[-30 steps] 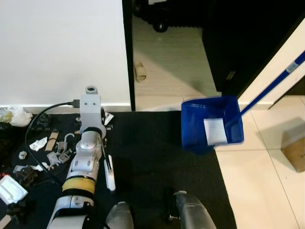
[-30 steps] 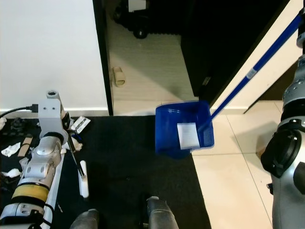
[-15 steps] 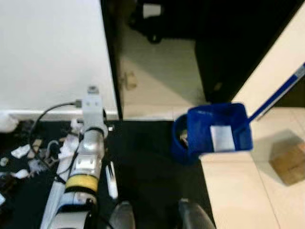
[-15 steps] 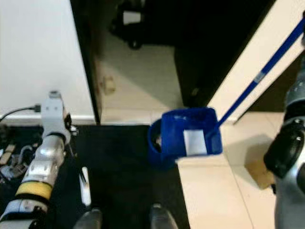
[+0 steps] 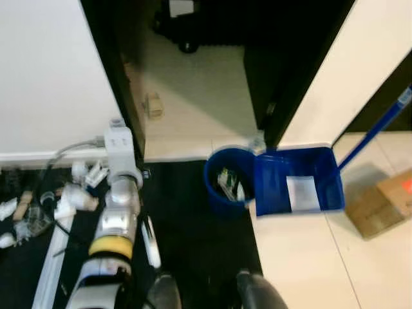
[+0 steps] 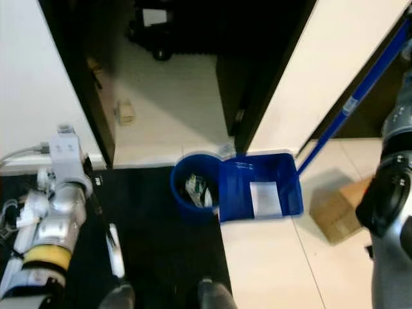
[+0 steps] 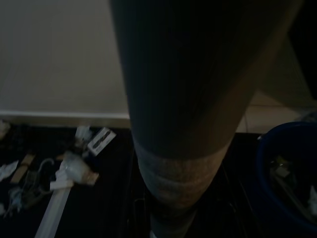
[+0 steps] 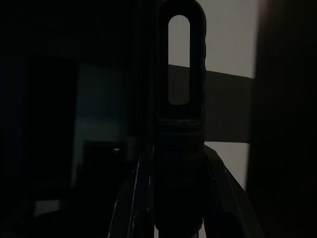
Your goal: Sweep floor
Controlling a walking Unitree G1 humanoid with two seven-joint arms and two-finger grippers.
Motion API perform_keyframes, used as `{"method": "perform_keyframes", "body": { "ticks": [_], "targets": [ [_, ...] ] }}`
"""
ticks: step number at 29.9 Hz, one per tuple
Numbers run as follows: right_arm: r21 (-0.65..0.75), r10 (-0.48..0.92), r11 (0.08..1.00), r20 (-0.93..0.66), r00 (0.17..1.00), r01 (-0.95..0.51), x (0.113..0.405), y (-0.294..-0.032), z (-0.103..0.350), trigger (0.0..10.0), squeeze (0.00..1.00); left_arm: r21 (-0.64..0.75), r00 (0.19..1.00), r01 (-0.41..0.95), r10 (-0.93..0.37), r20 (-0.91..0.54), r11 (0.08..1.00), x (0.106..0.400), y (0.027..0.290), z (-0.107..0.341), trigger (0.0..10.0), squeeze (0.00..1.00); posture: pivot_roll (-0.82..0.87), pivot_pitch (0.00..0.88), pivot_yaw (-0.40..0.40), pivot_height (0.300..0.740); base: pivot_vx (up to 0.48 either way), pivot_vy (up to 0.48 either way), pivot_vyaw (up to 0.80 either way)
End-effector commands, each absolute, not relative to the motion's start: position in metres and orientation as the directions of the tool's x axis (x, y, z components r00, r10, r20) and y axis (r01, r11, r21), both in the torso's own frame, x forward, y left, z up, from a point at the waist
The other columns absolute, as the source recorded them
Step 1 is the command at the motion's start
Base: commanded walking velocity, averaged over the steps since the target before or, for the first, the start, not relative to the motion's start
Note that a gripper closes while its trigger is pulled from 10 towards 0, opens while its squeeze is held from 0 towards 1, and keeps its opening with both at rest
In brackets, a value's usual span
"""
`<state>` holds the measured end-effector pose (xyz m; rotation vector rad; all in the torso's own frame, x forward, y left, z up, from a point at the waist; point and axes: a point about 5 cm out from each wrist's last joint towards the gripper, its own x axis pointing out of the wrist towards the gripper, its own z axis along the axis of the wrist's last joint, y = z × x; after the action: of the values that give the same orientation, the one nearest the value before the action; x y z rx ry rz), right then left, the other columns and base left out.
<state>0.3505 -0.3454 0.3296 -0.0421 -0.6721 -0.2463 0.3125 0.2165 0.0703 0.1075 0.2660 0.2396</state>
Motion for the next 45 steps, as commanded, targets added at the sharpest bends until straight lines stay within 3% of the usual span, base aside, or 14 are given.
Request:
{"method": "perform_keyframes", "body": {
  "ticks": [1, 25, 45],
  "targets": [
    [0.056, -0.224, 0.967, 0.652, 0.724, 0.249, 0.348, -0.347, 0.339, 10.0, 0.00, 0.139, 0.949, -0.215, 0.240, -0.202, 0.967, 0.316, 0.217, 0.080, 10.0, 0.00, 0.03, 0.023, -0.089, 0.740, 0.000, 0.000, 0.00],
    [0.052, -0.195, 0.976, 0.653, 0.732, 0.214, 0.354, -0.336, 0.340, 10.0, 0.00, 0.078, 0.959, -0.231, 0.240, -0.148, 0.970, 0.315, 0.217, 0.088, 10.0, 0.00, 0.03, 0.026, -0.097, 0.740, 0.419, 0.000, 0.00],
    [0.050, -0.195, 0.975, 0.653, 0.732, 0.215, 0.352, -0.340, 0.339, 10.0, 0.00, 0.067, 0.975, -0.188, 0.195, -0.111, 0.980, 0.312, 0.210, 0.090, 10.0, 0.00, 0.03, 0.027, -0.092, 0.740, 0.000, 0.000, 0.00]
  ]
}}
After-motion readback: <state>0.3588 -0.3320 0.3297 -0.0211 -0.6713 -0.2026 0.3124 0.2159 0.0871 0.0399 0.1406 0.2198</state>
